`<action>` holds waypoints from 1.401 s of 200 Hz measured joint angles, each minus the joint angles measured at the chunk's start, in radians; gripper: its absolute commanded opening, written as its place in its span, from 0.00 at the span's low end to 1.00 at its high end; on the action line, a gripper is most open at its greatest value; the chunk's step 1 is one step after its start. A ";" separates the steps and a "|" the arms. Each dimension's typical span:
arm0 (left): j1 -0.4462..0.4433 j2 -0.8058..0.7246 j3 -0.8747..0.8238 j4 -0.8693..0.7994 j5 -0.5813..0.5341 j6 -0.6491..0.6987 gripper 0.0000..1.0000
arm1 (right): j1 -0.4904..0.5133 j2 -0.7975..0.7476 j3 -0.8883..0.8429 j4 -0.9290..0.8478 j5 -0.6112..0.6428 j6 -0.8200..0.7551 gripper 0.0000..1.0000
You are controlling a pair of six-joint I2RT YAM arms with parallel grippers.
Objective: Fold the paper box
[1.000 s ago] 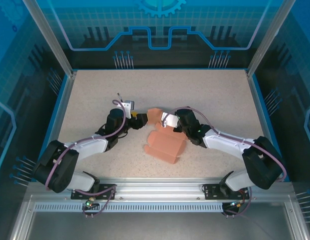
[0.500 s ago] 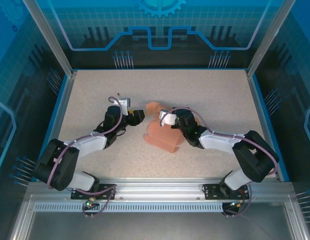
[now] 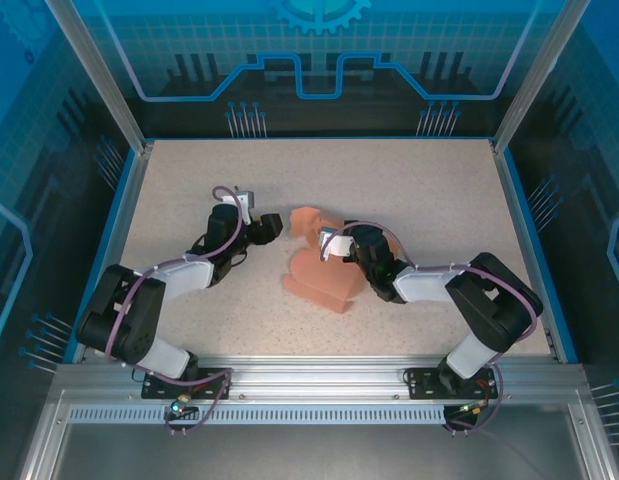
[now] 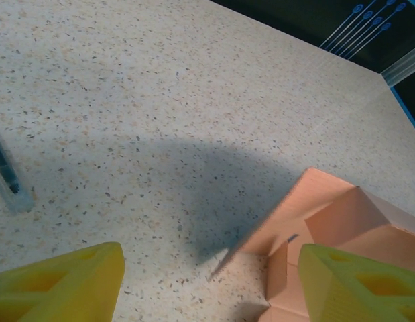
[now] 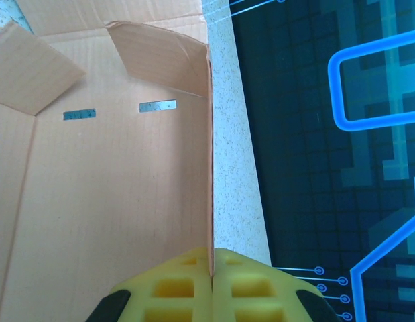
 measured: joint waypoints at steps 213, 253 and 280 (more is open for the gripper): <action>0.053 0.341 0.261 -0.098 0.131 0.003 0.64 | 0.008 0.022 -0.031 0.113 0.018 -0.070 0.01; 0.053 0.360 0.259 -0.061 0.216 -0.004 0.64 | 0.007 0.022 -0.031 0.113 0.019 -0.069 0.01; 0.050 0.360 0.256 -0.031 0.248 -0.003 0.64 | 0.007 0.022 -0.031 0.113 0.019 -0.068 0.01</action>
